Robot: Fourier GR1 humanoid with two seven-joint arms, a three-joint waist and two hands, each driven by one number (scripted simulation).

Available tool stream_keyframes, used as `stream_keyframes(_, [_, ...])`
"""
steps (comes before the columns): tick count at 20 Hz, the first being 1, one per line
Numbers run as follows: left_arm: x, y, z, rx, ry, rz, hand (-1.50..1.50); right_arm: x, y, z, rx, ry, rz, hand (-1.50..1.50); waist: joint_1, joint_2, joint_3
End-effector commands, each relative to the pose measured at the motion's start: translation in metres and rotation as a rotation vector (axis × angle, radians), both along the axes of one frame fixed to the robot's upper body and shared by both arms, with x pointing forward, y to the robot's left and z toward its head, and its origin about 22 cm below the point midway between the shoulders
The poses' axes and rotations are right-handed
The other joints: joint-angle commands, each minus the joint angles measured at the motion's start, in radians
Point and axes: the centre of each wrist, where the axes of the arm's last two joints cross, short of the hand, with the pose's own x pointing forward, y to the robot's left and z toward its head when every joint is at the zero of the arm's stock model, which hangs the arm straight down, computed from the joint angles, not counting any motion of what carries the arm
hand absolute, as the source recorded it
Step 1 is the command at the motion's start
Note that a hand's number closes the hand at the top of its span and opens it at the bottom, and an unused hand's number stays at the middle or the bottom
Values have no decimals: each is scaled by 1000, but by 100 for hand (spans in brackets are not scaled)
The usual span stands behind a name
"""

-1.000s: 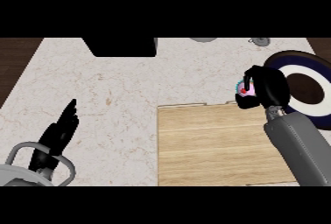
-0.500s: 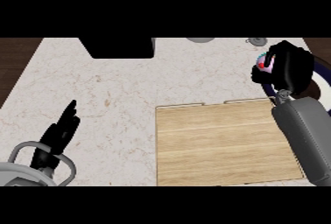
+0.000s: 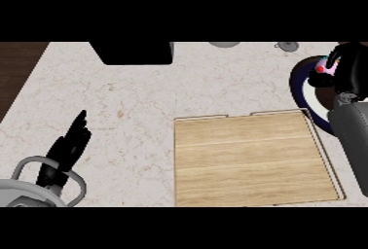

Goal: Pick the cupcake from the tray and place it in the plate

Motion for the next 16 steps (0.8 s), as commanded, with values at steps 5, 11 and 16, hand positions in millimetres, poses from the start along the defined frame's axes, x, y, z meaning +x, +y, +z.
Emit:
stream_keyframes(5, [7, -36, 2, -133, -63, 12, 0, -3, -63, -21, 17, 76, -92, 150, 7, 13, -24])
stream_keyframes(11, [2, -24, -6, -123, -73, -1, 0, -3, -90, -28, 143, 275, -63, 150, 17, 16, -25])
stream_keyframes(16, [11, -34, 0, -135, -56, 14, 0, -9, -118, -29, 228, 448, -62, 150, 18, 21, -24])
